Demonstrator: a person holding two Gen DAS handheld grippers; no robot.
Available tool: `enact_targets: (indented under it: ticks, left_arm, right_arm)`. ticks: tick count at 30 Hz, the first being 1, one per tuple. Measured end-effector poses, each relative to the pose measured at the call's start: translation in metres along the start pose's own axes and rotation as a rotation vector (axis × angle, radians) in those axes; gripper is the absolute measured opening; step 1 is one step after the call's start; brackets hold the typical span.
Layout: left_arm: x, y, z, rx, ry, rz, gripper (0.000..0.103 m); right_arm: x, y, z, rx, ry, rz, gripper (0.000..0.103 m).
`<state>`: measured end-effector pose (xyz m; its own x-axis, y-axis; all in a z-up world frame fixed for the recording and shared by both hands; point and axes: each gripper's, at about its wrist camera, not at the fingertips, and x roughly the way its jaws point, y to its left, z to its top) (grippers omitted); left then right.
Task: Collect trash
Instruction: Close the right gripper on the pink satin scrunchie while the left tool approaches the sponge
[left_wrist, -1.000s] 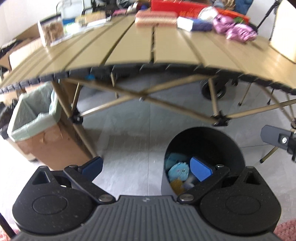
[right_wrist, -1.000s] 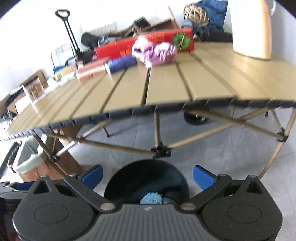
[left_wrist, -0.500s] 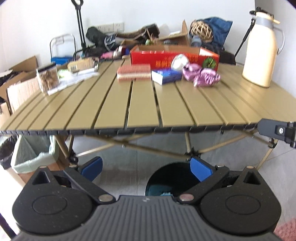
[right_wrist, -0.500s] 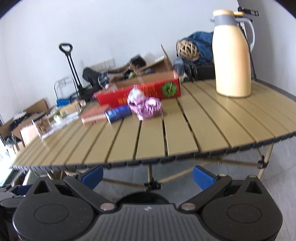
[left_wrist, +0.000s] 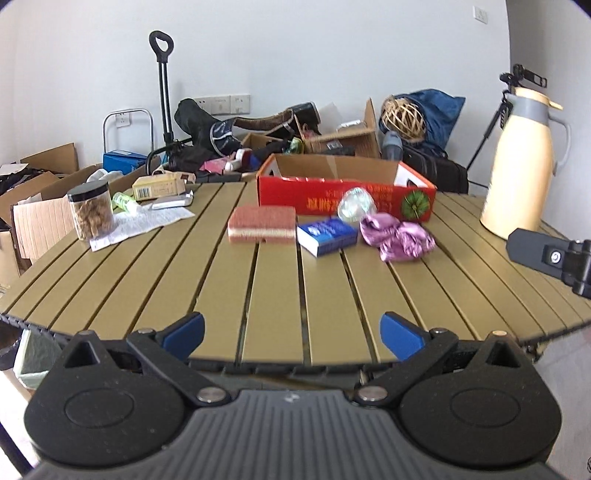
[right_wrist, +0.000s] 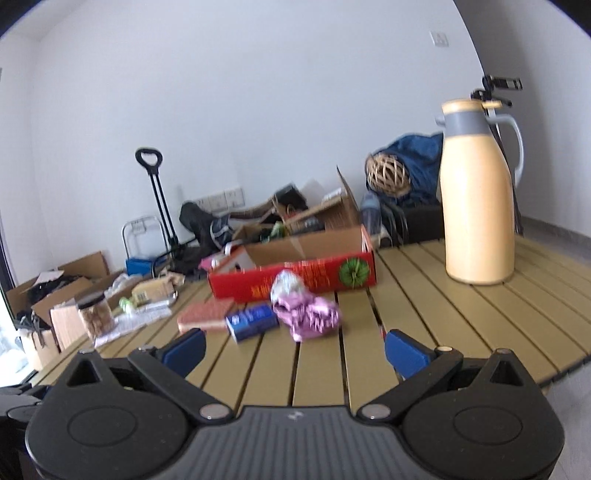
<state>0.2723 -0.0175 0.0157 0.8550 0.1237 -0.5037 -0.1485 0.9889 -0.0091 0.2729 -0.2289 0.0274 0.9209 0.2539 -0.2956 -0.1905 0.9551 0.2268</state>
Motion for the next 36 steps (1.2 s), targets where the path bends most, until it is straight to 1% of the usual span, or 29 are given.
enact_targets:
  ticks: [4, 7, 10, 15, 20, 23, 25, 27, 30, 33, 36]
  left_arm:
    - [0.016, 0.003, 0.016, -0.026, -0.011, 0.005, 0.103]
    - [0.032, 0.003, 0.027, -0.034, -0.013, 0.01, 0.103]
    - [0.05, 0.003, 0.037, -0.043, -0.008, 0.011, 0.103]
    - [0.079, 0.007, 0.05, -0.052, -0.007, 0.011, 0.103]
    - [0.11, 0.014, 0.061, -0.065, 0.01, 0.015, 0.103]
    - [0.126, 0.018, 0.068, -0.054, 0.009, 0.028, 0.103]
    - [0.136, 0.021, 0.071, -0.045, 0.015, 0.032, 0.103]
    - [0.144, 0.025, 0.073, -0.054, 0.022, 0.041, 0.103]
    - [0.154, 0.031, 0.072, -0.071, 0.051, 0.044, 0.103]
    - [0.159, 0.032, 0.069, -0.07, 0.065, 0.053, 0.103]
    - [0.162, 0.032, 0.067, -0.063, 0.068, 0.055, 0.103]
  right_arm:
    - [0.02, 0.0, 0.012, -0.001, -0.046, -0.003, 0.103]
    - [0.044, 0.001, 0.021, -0.011, -0.055, -0.029, 0.103]
    - [0.072, -0.002, 0.024, -0.011, -0.045, -0.039, 0.103]
    - [0.127, -0.012, 0.026, 0.013, 0.034, -0.028, 0.103]
    - [0.176, -0.015, 0.025, -0.009, 0.1, -0.054, 0.103]
    - [0.204, -0.013, 0.024, -0.03, 0.152, -0.07, 0.103]
    - [0.22, -0.01, 0.021, -0.047, 0.188, -0.064, 0.103]
    - [0.232, -0.009, 0.017, -0.055, 0.205, -0.049, 0.103]
    - [0.25, -0.006, 0.014, -0.082, 0.237, -0.098, 0.103]
    - [0.266, -0.009, 0.011, -0.072, 0.276, -0.117, 0.103]
    - [0.274, -0.011, 0.008, -0.059, 0.299, -0.121, 0.093]
